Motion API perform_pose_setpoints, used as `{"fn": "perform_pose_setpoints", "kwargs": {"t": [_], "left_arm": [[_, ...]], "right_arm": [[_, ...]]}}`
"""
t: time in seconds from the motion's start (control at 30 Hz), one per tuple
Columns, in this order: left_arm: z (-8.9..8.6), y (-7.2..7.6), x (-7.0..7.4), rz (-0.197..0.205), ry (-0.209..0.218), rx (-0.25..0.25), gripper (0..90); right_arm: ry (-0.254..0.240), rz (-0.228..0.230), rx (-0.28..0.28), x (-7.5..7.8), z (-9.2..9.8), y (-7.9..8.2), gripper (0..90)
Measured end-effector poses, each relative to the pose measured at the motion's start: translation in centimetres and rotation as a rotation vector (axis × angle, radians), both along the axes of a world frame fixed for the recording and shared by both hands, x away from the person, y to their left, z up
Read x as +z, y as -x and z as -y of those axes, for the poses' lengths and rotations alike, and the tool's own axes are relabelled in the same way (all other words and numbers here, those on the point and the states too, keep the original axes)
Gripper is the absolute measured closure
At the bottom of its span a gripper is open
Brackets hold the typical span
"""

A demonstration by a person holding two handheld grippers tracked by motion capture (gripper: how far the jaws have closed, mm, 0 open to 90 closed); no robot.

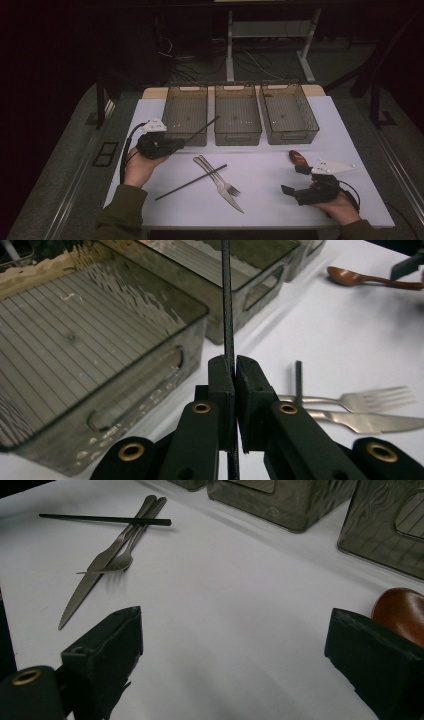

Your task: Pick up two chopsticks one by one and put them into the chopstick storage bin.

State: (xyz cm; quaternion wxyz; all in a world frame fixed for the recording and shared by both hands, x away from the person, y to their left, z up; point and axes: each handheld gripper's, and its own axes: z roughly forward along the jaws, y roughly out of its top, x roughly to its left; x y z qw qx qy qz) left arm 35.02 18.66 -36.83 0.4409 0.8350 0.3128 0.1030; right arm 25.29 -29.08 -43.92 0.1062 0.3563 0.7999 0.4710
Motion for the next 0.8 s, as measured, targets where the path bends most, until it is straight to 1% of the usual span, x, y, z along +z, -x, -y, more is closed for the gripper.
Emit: {"fn": "perform_pose_setpoints", "kwargs": {"t": [0.1,0.27,0.63,0.7,0.77,0.8], "left_arm": [[0.2,-0.8,0.0,-0.004,0.001,0.009,85.2],[0.6,-2.2,0.2,-0.006,-0.012,0.027,85.2],[0.5,-5.4,0.9,-0.005,-0.028,0.084,85.2],[0.5,-5.9,1.1,0.001,-0.027,0.095,85.1],[0.4,-6.4,1.4,0.016,-0.045,0.097,85.1],[0.3,-6.6,1.5,0.023,-0.045,0.099,85.2]], "right_arm": [[0.003,0.001,0.001,0.0,0.0,0.0,7.9],[0.002,-0.001,-0.001,0.0,0.0,0.0,7.9],[-0.002,-0.006,-0.01,0.0,0.0,0.0,7.9],[-0.005,-0.008,-0.012,0.0,0.0,0.0,7.9],[-0.005,-0.007,-0.012,0.0,0.1,0.0,7.9],[-0.004,-0.008,-0.012,0.0,0.1,0.0,7.9]]}}
